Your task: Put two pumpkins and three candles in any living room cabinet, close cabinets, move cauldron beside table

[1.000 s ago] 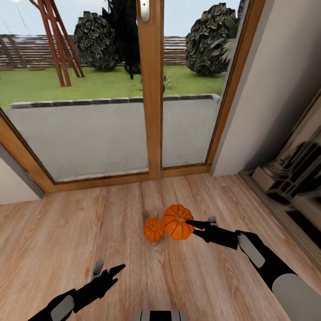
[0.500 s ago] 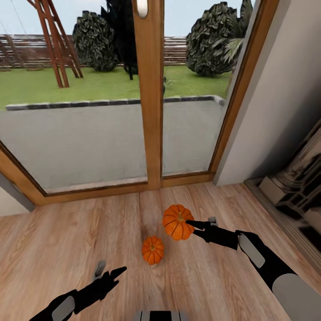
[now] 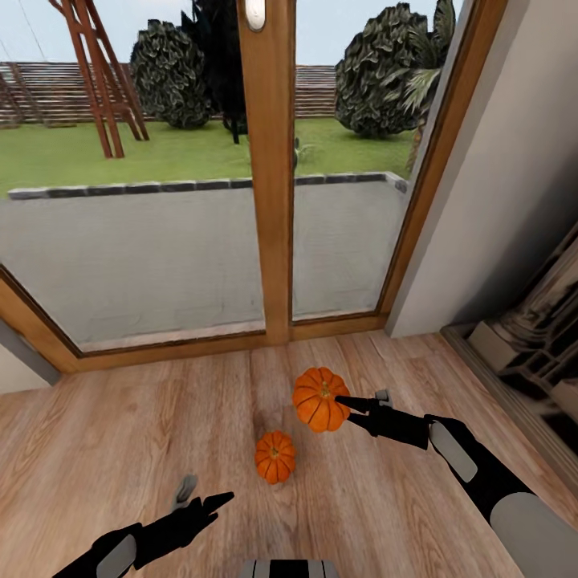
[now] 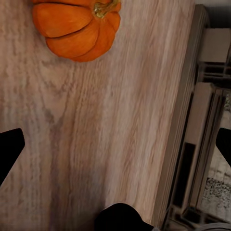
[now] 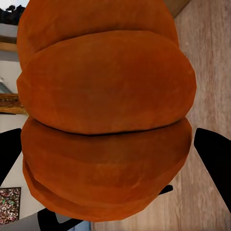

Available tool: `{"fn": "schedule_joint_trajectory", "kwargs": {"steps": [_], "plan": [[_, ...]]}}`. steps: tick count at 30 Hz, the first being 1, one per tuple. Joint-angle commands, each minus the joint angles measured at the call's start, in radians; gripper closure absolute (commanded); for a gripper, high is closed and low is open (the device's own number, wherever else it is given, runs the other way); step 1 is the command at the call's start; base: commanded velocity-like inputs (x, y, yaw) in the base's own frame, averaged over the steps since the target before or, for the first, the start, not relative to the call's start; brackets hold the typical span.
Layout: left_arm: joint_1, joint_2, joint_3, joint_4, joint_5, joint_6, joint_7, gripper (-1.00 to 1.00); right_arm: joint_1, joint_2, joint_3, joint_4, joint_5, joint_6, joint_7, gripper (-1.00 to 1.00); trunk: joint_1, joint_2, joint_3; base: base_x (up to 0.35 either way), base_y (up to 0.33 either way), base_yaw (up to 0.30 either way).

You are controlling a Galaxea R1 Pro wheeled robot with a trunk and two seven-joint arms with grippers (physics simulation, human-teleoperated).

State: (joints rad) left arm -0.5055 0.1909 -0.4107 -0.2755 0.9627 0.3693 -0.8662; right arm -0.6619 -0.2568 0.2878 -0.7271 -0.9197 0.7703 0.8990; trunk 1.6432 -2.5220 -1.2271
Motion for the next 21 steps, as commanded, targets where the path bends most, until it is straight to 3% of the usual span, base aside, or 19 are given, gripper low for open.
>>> {"fn": "schedule_joint_trajectory", "kwargs": {"steps": [1, 15, 21], "plan": [[-0.001, 0.001, -0.005, 0.000, 0.008, 0.009, -0.003, -1.00, -0.001, -0.001, 0.003, 0.000, -0.008, 0.006, -0.002, 1.00, 0.000, 0.000, -0.001, 0.000, 0.000, 0.000], [-0.001, 0.001, -0.004, -0.001, 0.004, 0.011, -0.004, -1.00, -0.001, -0.001, 0.004, 0.000, -0.007, 0.006, -0.002, 1.00, 0.000, 0.000, -0.001, 0.145, -0.004, 0.000], [-0.001, 0.002, -0.001, -0.001, 0.005, 0.011, -0.003, -1.00, -0.001, -0.001, 0.004, 0.000, -0.007, 0.006, -0.002, 1.00, 0.000, 0.000, -0.001, 0.143, -0.152, 0.000]]}}
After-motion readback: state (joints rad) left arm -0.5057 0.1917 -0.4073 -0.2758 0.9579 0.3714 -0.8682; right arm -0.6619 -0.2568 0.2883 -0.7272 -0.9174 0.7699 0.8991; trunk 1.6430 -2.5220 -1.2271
